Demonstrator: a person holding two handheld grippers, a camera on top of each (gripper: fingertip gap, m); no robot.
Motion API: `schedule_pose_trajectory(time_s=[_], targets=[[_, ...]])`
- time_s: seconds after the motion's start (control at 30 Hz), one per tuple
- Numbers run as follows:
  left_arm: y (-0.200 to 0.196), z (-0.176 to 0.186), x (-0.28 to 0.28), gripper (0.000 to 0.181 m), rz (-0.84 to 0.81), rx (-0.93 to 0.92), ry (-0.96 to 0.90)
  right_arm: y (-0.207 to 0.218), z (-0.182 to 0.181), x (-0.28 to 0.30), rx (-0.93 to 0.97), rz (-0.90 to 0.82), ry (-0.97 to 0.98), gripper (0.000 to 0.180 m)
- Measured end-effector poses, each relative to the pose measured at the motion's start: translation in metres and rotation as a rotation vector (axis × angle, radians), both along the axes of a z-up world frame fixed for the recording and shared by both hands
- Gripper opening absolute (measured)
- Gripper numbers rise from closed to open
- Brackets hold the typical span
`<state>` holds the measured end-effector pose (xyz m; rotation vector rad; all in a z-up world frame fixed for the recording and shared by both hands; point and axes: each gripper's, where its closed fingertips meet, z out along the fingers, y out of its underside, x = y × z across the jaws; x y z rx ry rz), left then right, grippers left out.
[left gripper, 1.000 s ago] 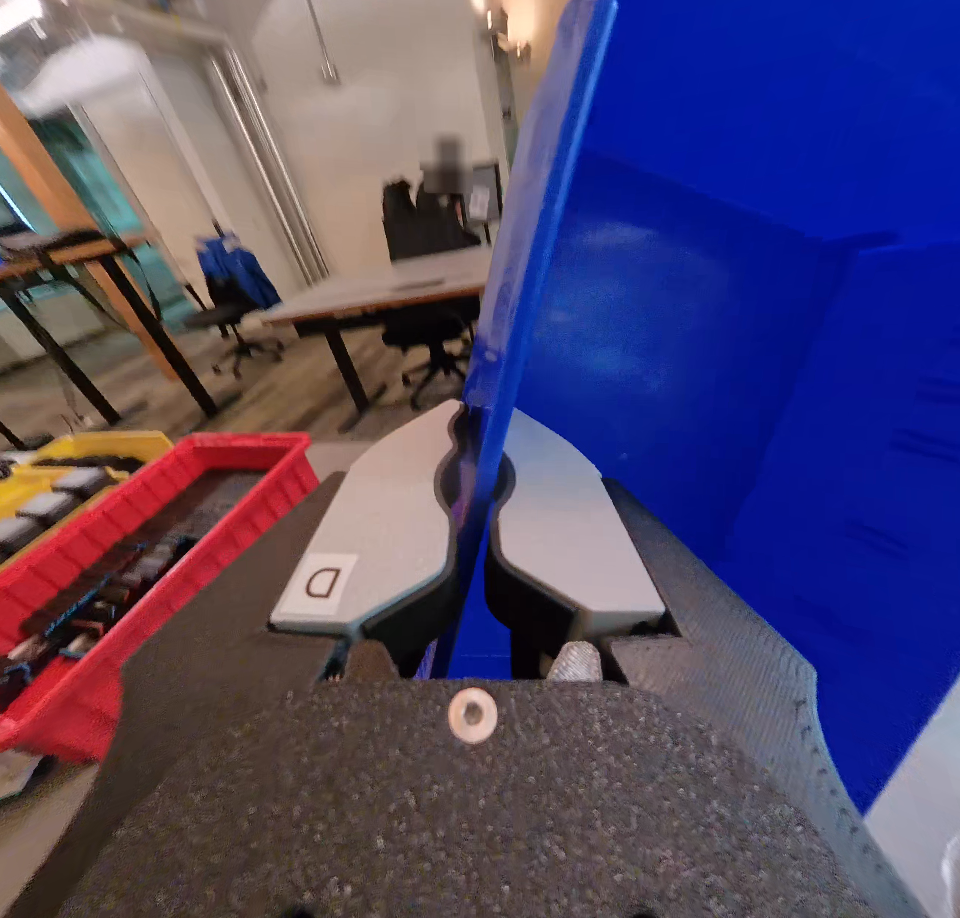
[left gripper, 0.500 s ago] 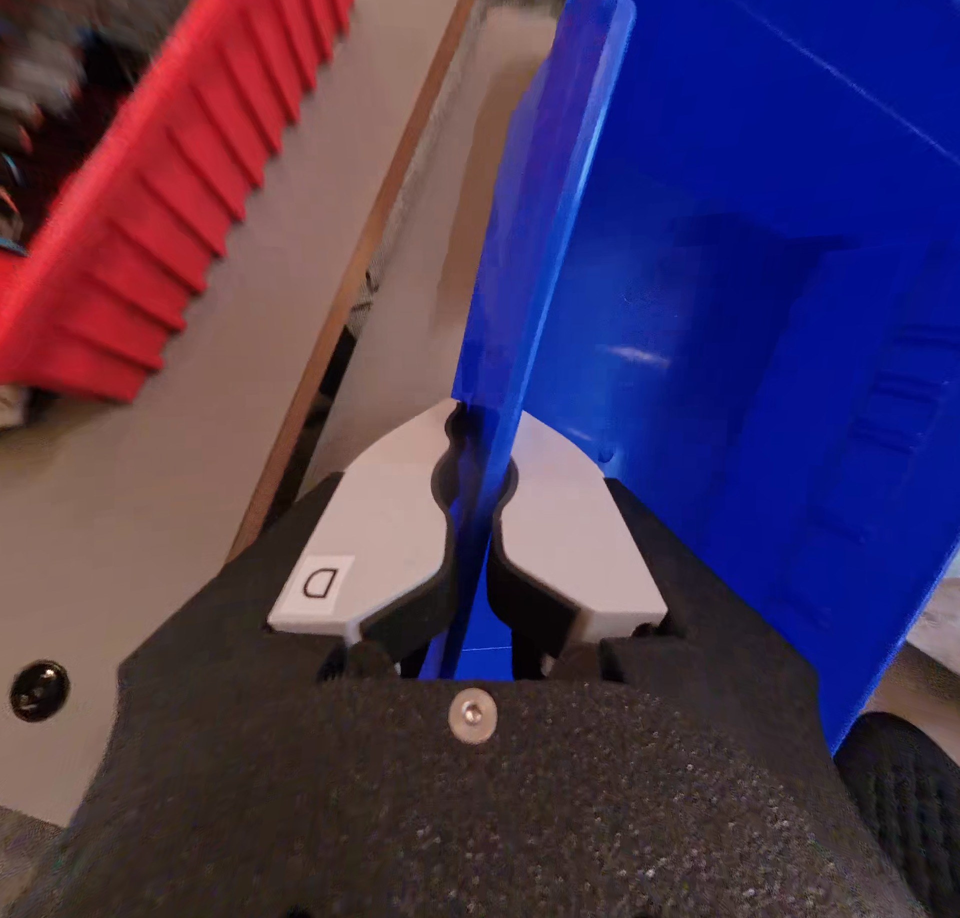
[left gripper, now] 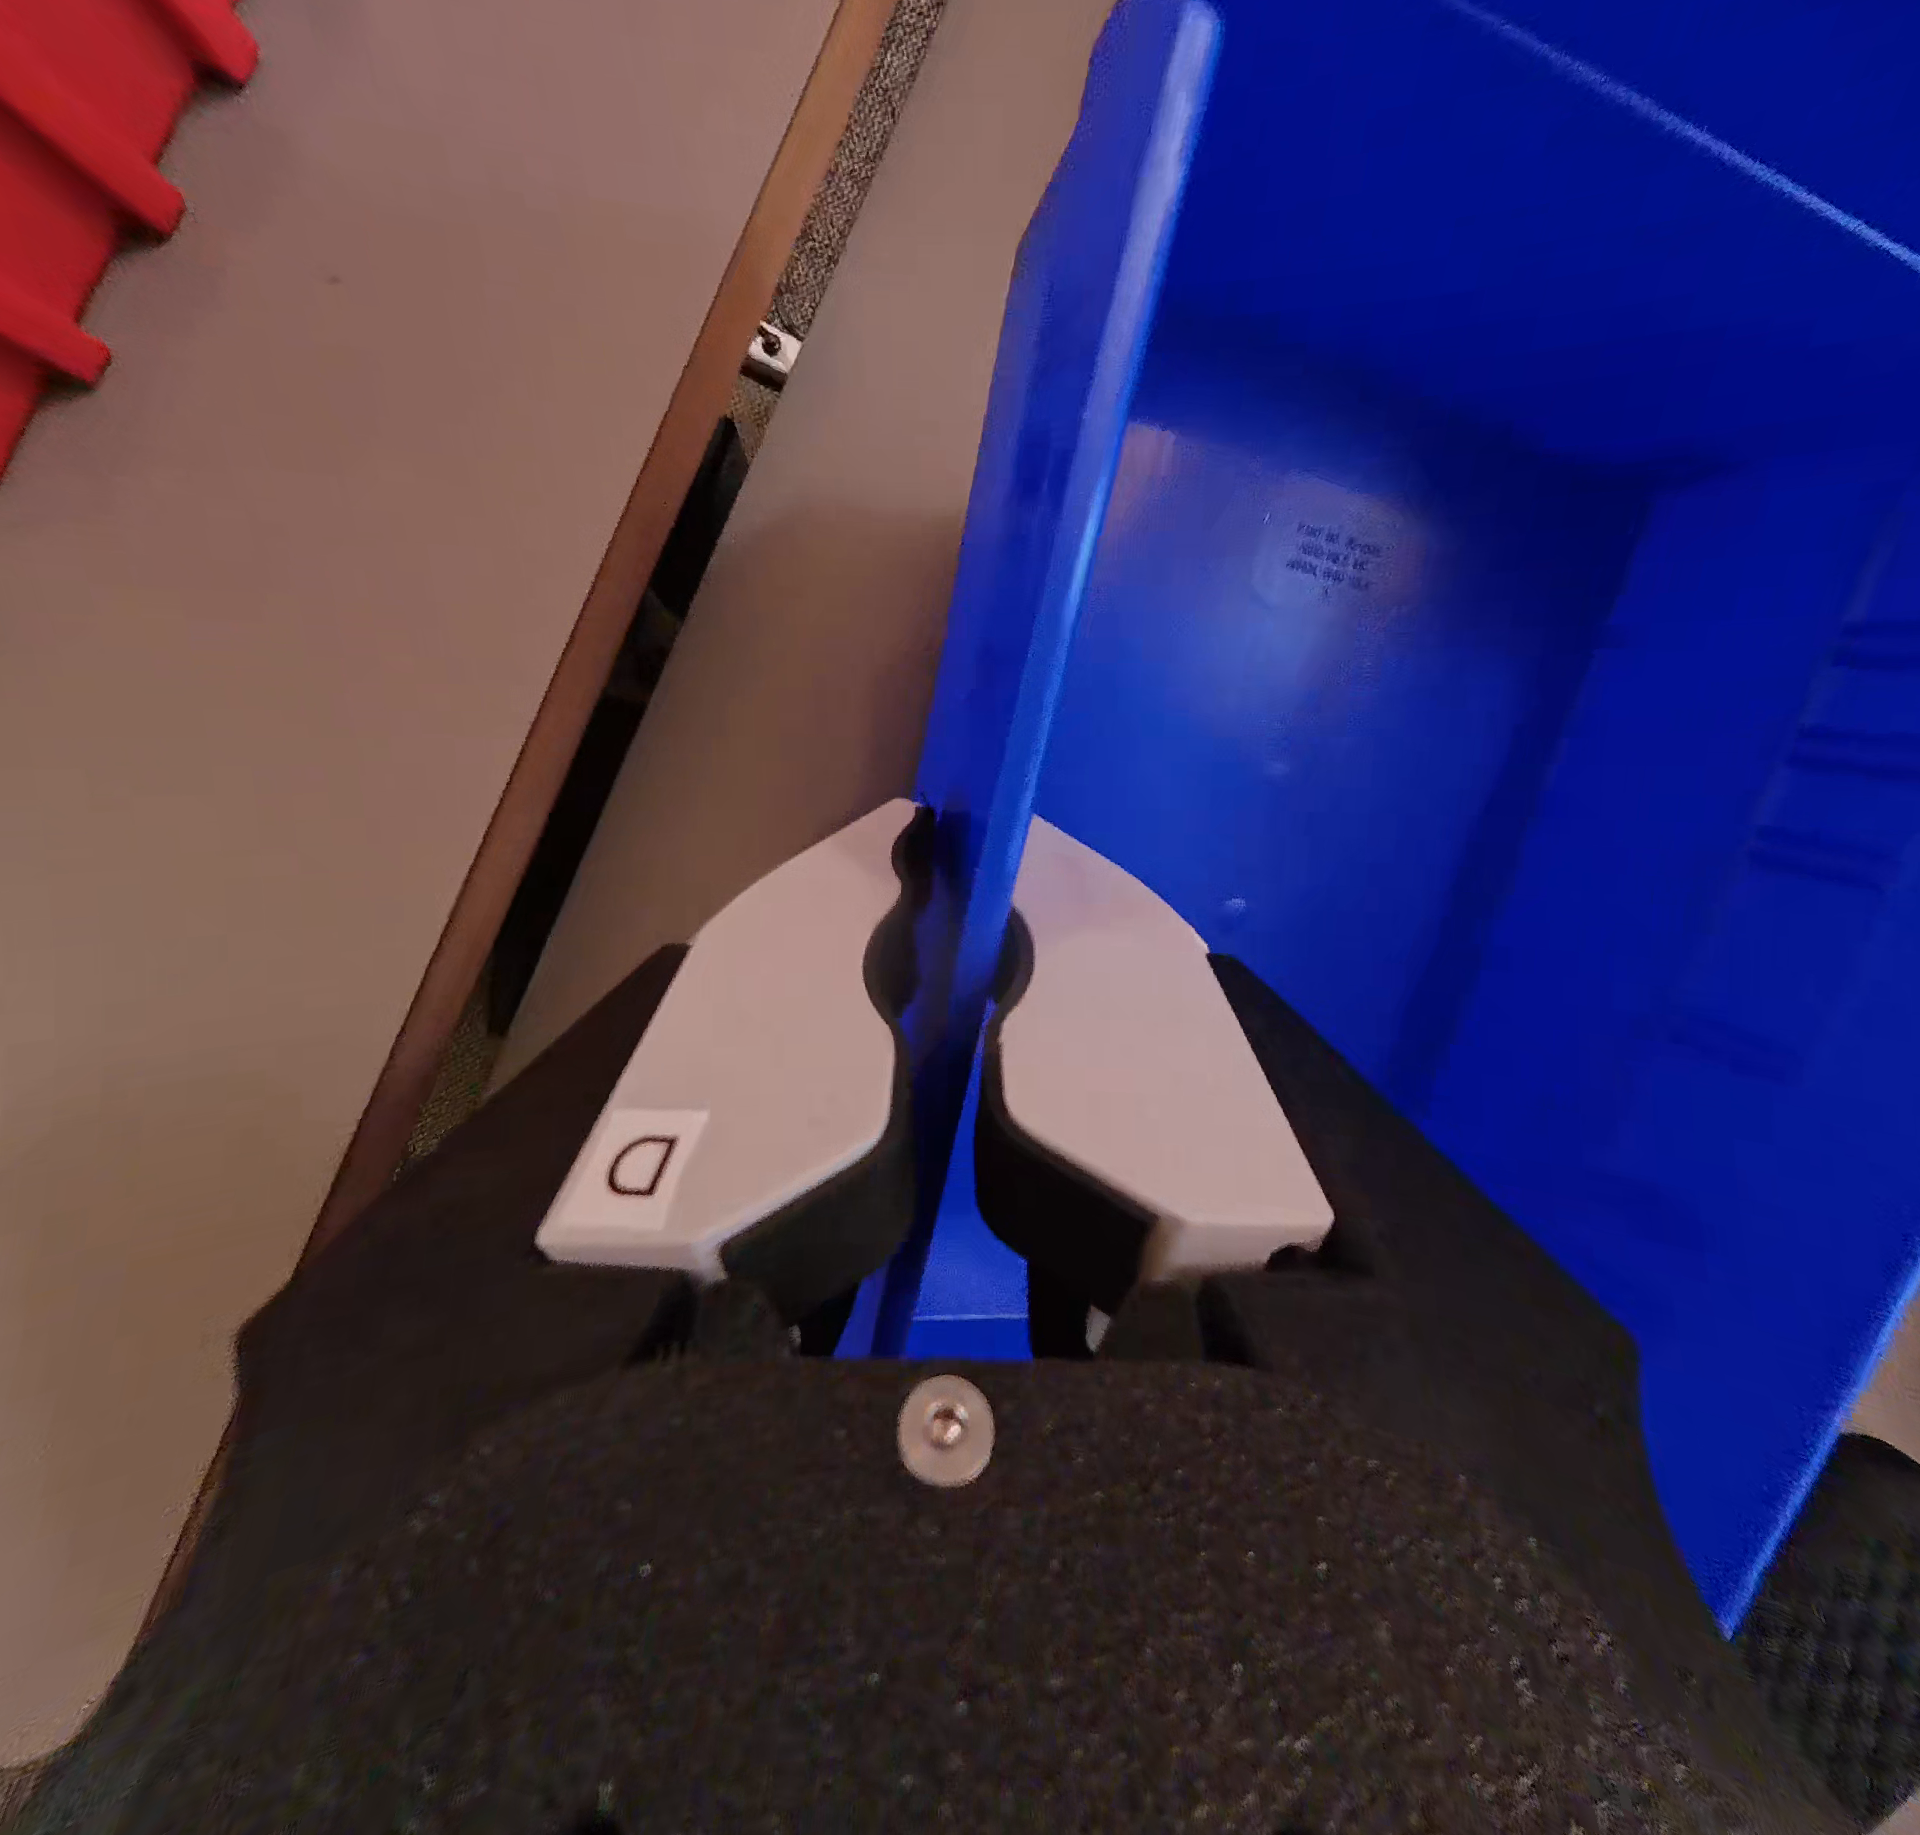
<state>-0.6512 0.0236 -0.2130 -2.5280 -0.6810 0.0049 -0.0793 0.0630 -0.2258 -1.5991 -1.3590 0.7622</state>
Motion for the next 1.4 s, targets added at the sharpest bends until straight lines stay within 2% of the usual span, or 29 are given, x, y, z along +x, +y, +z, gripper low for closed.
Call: schedule_pose_trajectory(time_s=[0.03,0.1,0.17,0.27,0.37,0.47,0.53,0.57,0.77,0.9,0.97,1.0,1.03,1.13,1.4], targets=[[0.002,-0.001,-0.001,0.006,0.002,0.014,0.001,0.000,0.000,0.000,-0.003,-0.003,0.004,0.000],[0.006,0.000,-0.001,0.005,-0.002,0.049,-0.008,0.001,0.000,0.000,-0.007,-0.008,0.012,0.000],[0.007,0.003,-0.004,0.021,-0.016,0.061,0.030,0.002,0.001,-0.001,-0.008,-0.012,0.016,0.000],[0.014,0.026,0.003,0.030,-0.093,0.164,0.127,0.002,0.000,-0.001,-0.007,-0.014,0.023,0.000],[0.015,0.053,0.037,0.034,-0.306,0.268,0.251,0.001,0.000,-0.001,-0.003,-0.010,0.031,0.000],[0.002,0.061,0.100,0.036,-0.653,0.320,0.321,0.000,0.000,0.000,-0.002,-0.002,0.036,0.000],[-0.022,0.047,0.129,0.042,-0.889,0.216,0.473,-0.001,-0.001,0.000,-0.010,0.005,0.041,0.000],[-0.034,0.037,0.136,0.045,-0.954,0.142,0.535,-0.002,-0.001,0.000,-0.014,0.007,0.043,0.000],[-0.097,-0.017,0.186,0.064,-1.297,-0.059,0.383,-0.005,-0.002,0.003,-0.014,0.010,0.041,0.000],[-0.114,-0.070,0.170,0.075,-1.364,-0.316,0.405,-0.008,-0.002,0.006,-0.010,0.006,0.033,0.000],[-0.120,-0.093,0.159,0.066,-1.380,-0.449,0.429,-0.009,-0.002,0.007,-0.011,0.005,0.030,0.000],[-0.109,-0.089,0.162,0.034,-1.362,-0.394,0.476,-0.009,-0.002,0.008,-0.012,0.004,0.030,0.000],[-0.108,-0.085,0.162,0.026,-1.404,-0.404,0.523,-0.009,-0.003,0.009,-0.014,0.004,0.031,0.000],[-0.112,-0.081,0.169,0.025,-1.486,-0.455,0.608,-0.009,-0.003,0.010,-0.019,0.005,0.032,0.000],[-0.111,-0.029,0.177,0.027,-1.454,-0.393,0.853,-0.009,-0.004,0.011,-0.028,0.010,0.038,0.000]])
